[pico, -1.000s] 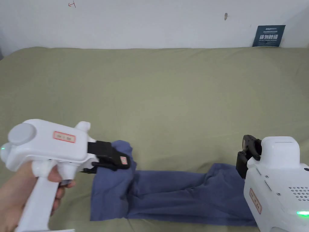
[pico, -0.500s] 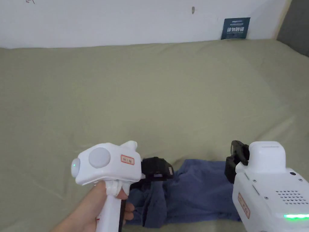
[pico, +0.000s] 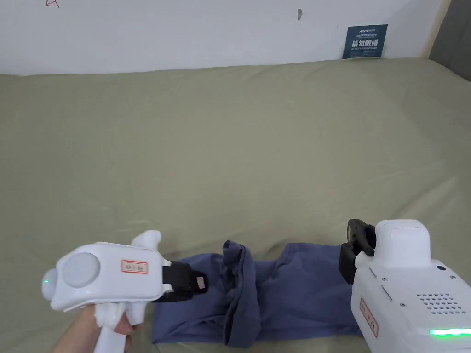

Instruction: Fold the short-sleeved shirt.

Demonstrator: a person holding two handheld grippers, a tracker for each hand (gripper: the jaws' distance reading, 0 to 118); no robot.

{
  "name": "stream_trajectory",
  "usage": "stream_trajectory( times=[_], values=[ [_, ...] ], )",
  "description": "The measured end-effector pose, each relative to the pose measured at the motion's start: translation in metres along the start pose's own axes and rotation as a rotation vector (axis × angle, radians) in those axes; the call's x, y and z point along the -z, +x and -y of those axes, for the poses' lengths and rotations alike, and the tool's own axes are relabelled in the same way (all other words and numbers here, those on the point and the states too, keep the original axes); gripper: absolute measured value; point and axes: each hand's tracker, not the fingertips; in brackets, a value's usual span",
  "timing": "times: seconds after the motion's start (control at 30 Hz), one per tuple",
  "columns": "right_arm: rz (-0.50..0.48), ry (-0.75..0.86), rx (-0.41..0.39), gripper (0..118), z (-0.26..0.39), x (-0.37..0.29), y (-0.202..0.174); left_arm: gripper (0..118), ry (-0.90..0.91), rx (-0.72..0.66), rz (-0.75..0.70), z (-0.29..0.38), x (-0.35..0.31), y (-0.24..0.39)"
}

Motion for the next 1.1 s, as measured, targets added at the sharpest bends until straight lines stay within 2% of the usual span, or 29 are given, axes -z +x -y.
stream_trajectory(
  times=[0.23, 0.33, 0.37, 0.6, 0.83, 0.97, 1.1],
  values=[
    [0.017, -0.014, -0.012, 0, 0.002, 0.000, 0.008, 0, -0.079, 0.041, 0.096, 0.008, 0.087, 0.040],
    [0.027, -0.029, -0.020, 0, 0.004, 0.001, 0.013, 0, -0.117, 0.159, -0.053, 0.014, 0.117, 0.054],
    [0.029, -0.032, -0.020, 0, 0.005, 0.000, 0.014, 0, -0.111, 0.168, -0.044, 0.015, 0.116, 0.054],
    [0.025, -0.044, -0.021, 0, 0.006, 0.002, 0.013, 0, -0.034, 0.135, 0.038, 0.007, 0.041, 0.037],
    [-0.016, -0.039, -0.040, 0, 0.004, 0.003, -0.007, 0, 0.060, 0.014, 0.056, 0.012, -0.054, -0.044],
    [-0.030, -0.021, -0.057, 0, 0.001, 0.003, -0.020, 0, 0.059, -0.046, 0.089, 0.017, -0.073, -0.074],
    [-0.037, -0.009, -0.058, 0, -0.002, 0.004, -0.028, 0, 0.046, -0.079, 0.127, 0.015, -0.066, -0.090]
  ],
)
